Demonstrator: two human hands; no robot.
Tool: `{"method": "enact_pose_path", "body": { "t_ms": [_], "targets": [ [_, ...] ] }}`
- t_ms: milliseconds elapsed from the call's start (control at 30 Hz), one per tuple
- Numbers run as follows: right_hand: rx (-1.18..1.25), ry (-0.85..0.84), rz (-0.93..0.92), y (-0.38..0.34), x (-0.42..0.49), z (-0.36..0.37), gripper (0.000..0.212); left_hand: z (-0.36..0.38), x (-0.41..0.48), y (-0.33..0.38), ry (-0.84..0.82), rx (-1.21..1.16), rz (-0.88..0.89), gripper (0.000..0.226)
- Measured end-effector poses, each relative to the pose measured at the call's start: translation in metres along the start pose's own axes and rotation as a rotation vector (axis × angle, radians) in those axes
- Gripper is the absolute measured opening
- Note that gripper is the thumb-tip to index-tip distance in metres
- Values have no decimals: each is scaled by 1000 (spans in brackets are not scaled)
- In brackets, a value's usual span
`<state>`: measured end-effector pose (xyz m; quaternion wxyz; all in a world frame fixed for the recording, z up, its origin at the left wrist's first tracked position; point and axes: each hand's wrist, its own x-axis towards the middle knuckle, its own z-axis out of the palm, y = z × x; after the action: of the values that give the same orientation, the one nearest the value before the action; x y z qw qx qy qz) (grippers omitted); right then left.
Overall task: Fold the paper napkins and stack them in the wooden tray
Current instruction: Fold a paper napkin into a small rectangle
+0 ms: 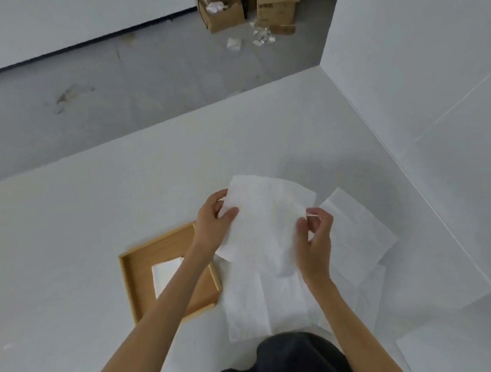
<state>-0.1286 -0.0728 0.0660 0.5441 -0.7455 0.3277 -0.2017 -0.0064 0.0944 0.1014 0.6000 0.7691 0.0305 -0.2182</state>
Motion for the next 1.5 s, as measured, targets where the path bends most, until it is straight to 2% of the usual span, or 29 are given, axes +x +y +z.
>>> {"method": "enact_pose_path", "body": {
  "t_ms": [100, 200, 300, 500, 567, 667, 767, 867, 933, 1033, 1267, 1400, 1500],
  "targets": [
    [80, -152, -179, -39, -1, 18, 42, -44, -51, 4, 140, -145, 29, 61],
    [87, -291, -310, -83, -19, 45, 43, -89, -100, 2, 248, -206, 93, 56],
    [151, -433, -349, -118, -46, 66, 37, -126, -136, -4, 299, -173, 159, 43],
    [224, -644, -332, -161, -90, 82, 50, -191, -177, 5, 325, -263, 252, 45],
    [242, -654, -334, -175, -98, 83, 49, -210, -184, 14, 320, -277, 304, 46],
    [219, -693, -325, -192, -107, 87, 50, -234, -187, 18, 279, -335, 274, 47],
    [234, -650, -376, -205, -116, 89, 45, -249, -194, 24, 243, -334, 318, 48],
    [243, -622, -284, -206, -115, 91, 32, -257, -193, 25, 282, -371, 308, 48],
    [233, -611, -242, -205, -110, 95, 30, -259, -192, 26, 303, -387, 283, 42],
    [247, -642, -217, -208, -101, 99, 31, -258, -190, 28, 349, -344, 284, 32],
    [181, -751, -237, -216, -74, 109, 33, -261, -168, 38, 391, -256, 272, 28],
    [122, -738, -270, -223, -58, 112, 40, -260, -153, 47, 451, -175, 303, 26],
    [113, -704, -330, -229, -47, 111, 33, -258, -144, 53, 494, -102, 338, 23]
  ]
}}
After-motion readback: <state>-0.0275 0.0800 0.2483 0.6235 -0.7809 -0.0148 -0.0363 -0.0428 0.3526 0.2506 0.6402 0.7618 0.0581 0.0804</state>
